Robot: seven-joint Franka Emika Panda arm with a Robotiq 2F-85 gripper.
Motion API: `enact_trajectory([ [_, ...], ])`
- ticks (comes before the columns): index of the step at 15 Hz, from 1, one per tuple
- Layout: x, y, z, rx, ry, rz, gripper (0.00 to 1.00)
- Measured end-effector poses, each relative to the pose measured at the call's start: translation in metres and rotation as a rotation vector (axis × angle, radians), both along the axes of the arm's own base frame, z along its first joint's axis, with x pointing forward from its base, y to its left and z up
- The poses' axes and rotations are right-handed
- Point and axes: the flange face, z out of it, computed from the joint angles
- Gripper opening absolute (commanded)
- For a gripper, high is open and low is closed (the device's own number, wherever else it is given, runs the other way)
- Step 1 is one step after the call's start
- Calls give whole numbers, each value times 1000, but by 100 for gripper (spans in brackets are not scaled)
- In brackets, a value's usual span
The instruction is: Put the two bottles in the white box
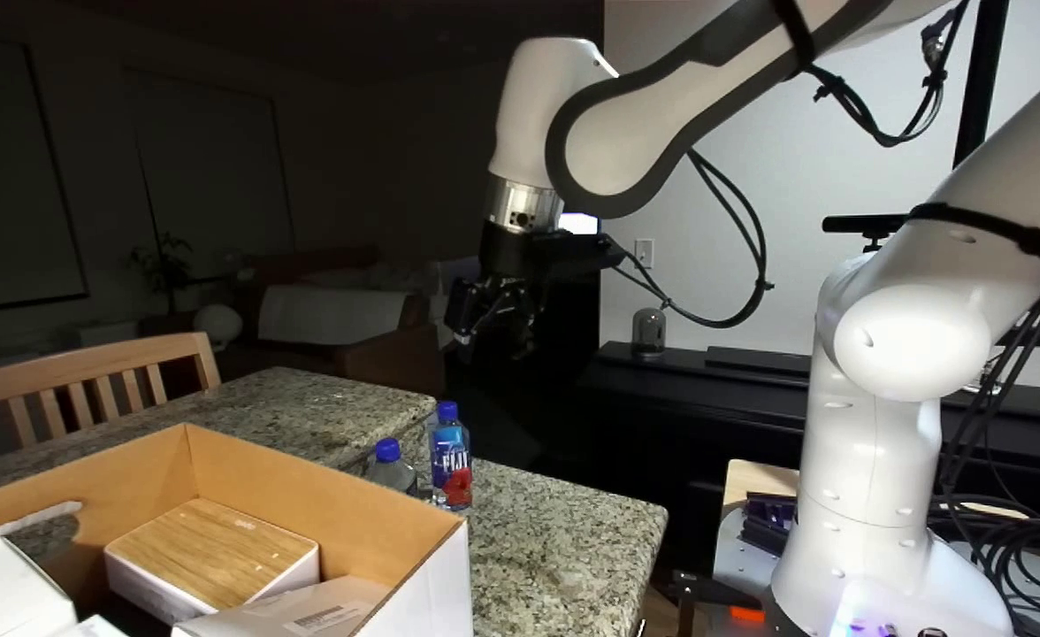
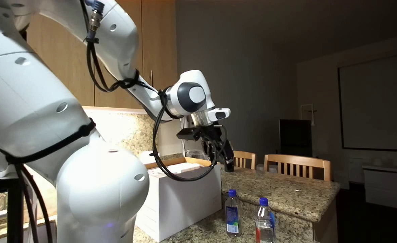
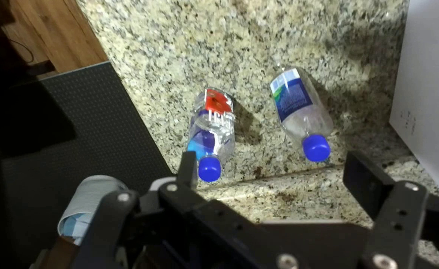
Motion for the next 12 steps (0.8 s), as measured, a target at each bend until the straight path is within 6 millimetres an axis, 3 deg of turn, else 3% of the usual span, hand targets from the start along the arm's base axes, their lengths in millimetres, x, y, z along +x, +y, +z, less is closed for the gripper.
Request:
enact_trajectory([
  [6, 70, -17, -39, 95, -6, -30, 100],
  [12, 148, 10, -85, 153, 61, 8, 100],
])
